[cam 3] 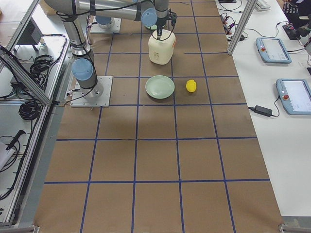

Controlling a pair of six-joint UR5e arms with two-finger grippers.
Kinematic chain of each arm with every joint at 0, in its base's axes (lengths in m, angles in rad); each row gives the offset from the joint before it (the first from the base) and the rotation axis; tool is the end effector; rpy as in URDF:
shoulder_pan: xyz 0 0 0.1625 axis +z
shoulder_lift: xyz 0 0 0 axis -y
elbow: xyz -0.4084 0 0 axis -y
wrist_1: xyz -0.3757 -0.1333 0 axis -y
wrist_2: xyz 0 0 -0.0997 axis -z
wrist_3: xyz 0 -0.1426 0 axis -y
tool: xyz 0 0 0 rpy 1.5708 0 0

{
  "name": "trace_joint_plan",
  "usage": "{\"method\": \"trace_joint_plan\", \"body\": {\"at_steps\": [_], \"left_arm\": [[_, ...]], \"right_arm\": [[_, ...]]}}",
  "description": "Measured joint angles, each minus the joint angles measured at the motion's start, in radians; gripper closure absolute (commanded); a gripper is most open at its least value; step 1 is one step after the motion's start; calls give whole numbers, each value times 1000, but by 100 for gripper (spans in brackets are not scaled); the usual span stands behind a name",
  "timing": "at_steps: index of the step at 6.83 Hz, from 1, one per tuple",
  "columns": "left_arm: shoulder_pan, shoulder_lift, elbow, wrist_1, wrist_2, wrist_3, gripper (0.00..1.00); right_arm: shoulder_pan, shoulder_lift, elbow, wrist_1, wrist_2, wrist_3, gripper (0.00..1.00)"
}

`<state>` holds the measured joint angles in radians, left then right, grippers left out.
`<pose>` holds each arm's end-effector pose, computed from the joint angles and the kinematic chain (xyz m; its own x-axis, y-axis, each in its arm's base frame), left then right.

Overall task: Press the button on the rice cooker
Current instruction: 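Move the right gripper over the rice cooker's pale green lid button, then press down on the pale green button with the closed right gripper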

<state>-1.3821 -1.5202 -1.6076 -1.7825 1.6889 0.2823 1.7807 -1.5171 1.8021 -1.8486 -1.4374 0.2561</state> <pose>-0.0347 -0.4392 0.4171 -0.9922 0.1112 -0.0562 0.0963 0.9705 0.2210 0.2492 -0.4389 0.3226 -0.9907 0.0489 -0.1268 0.0440 0.9982 0.0406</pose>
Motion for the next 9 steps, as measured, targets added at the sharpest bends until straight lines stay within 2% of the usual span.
{"method": "trace_joint_plan", "body": {"at_steps": [3, 6, 9], "left_arm": [[0, 0, -1, 0, 0, 0, 0], [0, 0, 0, 0, 0, 0, 0], [0, 1, 0, 0, 0, 0, 0]], "right_arm": [[0, 2, 33, -53, 0, 0, 83], [0, 3, 38, -57, 0, -3, 87], [0, 8, 36, -60, 0, -11, 86]]}}
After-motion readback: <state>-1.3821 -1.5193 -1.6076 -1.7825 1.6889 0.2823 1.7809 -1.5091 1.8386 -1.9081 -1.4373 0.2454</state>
